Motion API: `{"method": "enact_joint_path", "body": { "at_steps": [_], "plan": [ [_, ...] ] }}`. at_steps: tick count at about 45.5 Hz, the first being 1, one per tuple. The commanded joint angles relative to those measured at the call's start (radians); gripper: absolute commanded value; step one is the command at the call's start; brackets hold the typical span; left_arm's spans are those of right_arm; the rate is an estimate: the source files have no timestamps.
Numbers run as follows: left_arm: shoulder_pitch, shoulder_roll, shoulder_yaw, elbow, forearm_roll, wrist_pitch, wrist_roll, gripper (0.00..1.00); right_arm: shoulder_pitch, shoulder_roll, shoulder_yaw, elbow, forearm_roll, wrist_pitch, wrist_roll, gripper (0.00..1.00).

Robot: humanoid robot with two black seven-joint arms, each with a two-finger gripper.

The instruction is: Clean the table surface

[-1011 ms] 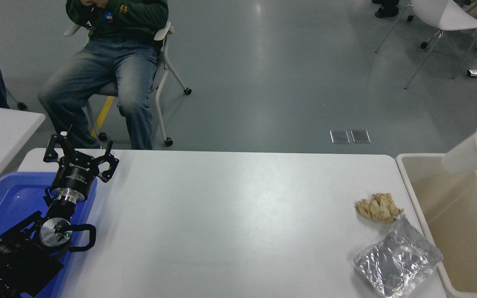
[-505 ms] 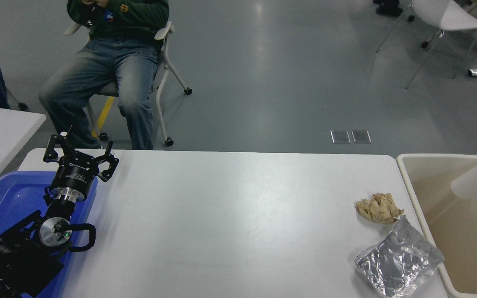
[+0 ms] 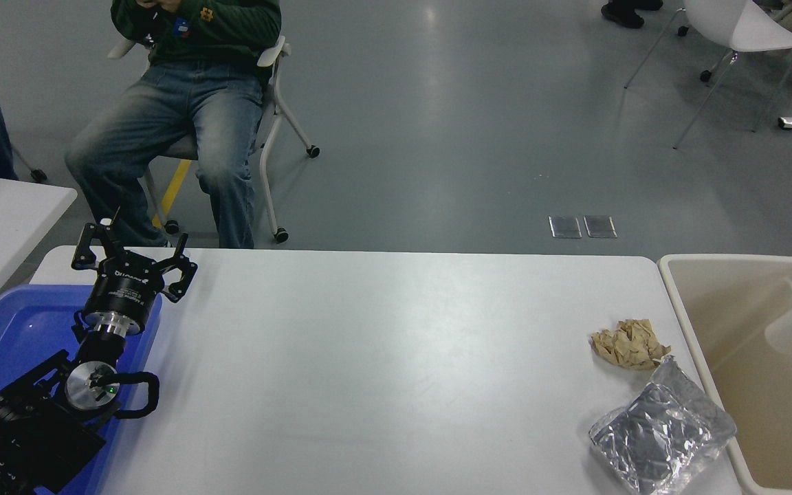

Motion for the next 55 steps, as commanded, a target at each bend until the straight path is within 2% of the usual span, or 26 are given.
{"method": "enact_joint_path", "body": {
  "at_steps": [1,17,28,29,31,33,35,36,55],
  "plan": [
    [0.000,0.000,0.000,0.000,0.000,0.000,0.000,1.00,-0.038,0.083,-0.007,-0.127,-0.001,-0.001,0.021,0.00],
    [0.000,0.000,0.000,0.000,0.000,0.000,0.000,1.00,-0.059,0.121,-0.021,-0.138,-0.001,-0.057,0.015,0.00],
    [0.000,0.000,0.000,0.000,0.000,0.000,0.000,1.00,-0.061,0.152,-0.025,-0.188,-0.001,-0.055,0.007,0.00],
    [0.000,0.000,0.000,0.000,0.000,0.000,0.000,1.00,-0.061,0.153,-0.025,-0.195,-0.001,-0.055,0.006,0.05],
    [0.000,0.000,0.000,0.000,0.000,0.000,0.000,1.00,-0.061,0.156,-0.027,-0.202,-0.001,-0.049,0.006,0.26],
    [0.000,0.000,0.000,0.000,0.000,0.000,0.000,1.00,-0.059,0.156,-0.028,-0.205,-0.003,-0.046,0.006,0.58],
    [0.000,0.000,0.000,0.000,0.000,0.000,0.000,1.00,-0.056,0.155,-0.032,-0.207,-0.003,-0.052,0.007,0.98],
    [0.000,0.000,0.000,0.000,0.000,0.000,0.000,1.00,-0.051,0.155,-0.035,-0.207,-0.003,-0.047,0.009,1.00],
    [0.000,0.000,0.000,0.000,0.000,0.000,0.000,1.00,-0.050,0.155,-0.045,-0.207,0.000,-0.058,0.010,1.00]
  ]
}}
